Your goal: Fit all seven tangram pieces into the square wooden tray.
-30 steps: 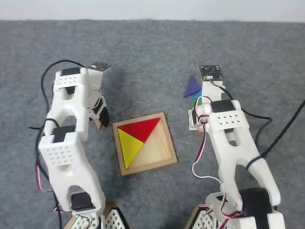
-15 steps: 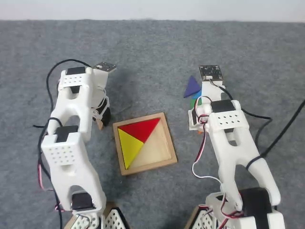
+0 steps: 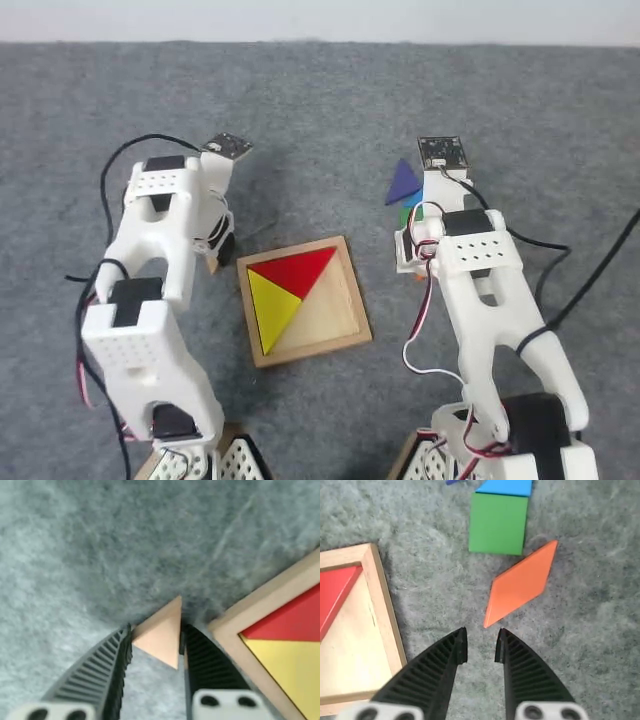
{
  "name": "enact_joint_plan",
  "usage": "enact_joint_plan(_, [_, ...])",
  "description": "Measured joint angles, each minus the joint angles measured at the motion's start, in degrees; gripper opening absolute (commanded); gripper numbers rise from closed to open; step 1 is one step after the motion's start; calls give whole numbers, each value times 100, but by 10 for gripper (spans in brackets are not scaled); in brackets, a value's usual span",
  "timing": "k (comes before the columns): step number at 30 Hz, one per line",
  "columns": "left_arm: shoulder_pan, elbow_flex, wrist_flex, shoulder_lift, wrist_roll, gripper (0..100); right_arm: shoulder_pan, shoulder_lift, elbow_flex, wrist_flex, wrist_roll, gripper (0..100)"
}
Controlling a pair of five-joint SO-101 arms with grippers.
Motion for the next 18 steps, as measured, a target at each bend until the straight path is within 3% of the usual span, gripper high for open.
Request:
enact_joint_plan(8, [26, -53, 308, -44, -316, 122, 0, 0, 0, 0, 0, 97])
enact_joint_plan(18, [0, -1029, 1495, -44, -765, 122, 0, 0, 0, 0, 0, 97])
